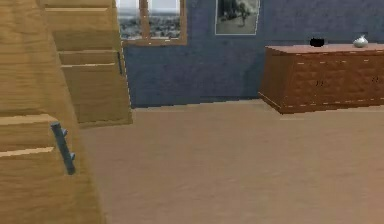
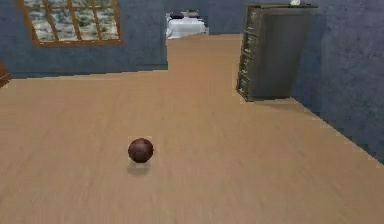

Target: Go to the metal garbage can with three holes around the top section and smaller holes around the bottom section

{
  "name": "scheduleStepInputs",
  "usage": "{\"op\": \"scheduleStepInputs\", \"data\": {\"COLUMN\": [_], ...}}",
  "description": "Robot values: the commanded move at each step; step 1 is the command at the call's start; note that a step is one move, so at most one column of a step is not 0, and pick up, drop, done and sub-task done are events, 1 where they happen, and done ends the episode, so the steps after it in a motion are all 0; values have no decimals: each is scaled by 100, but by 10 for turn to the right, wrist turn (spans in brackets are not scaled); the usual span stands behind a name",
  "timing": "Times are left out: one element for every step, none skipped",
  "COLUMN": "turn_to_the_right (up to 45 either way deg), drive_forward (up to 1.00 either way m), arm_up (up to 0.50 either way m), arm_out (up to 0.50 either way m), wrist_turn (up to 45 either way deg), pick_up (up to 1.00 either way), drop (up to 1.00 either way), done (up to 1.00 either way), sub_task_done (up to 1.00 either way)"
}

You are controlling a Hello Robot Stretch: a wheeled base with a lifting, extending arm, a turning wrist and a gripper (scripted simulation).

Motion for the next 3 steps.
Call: {"op": "scheduleStepInputs", "data": {"turn_to_the_right": [0, -270, 0], "drive_forward": [65, 0, 85], "arm_up": [0, 0, 0], "arm_out": [0, 0, 0], "wrist_turn": [0, 0, 0], "pick_up": [0, 0, 0], "drop": [0, 0, 0], "done": [0, 0, 0], "sub_task_done": [0, 0, 0]}}
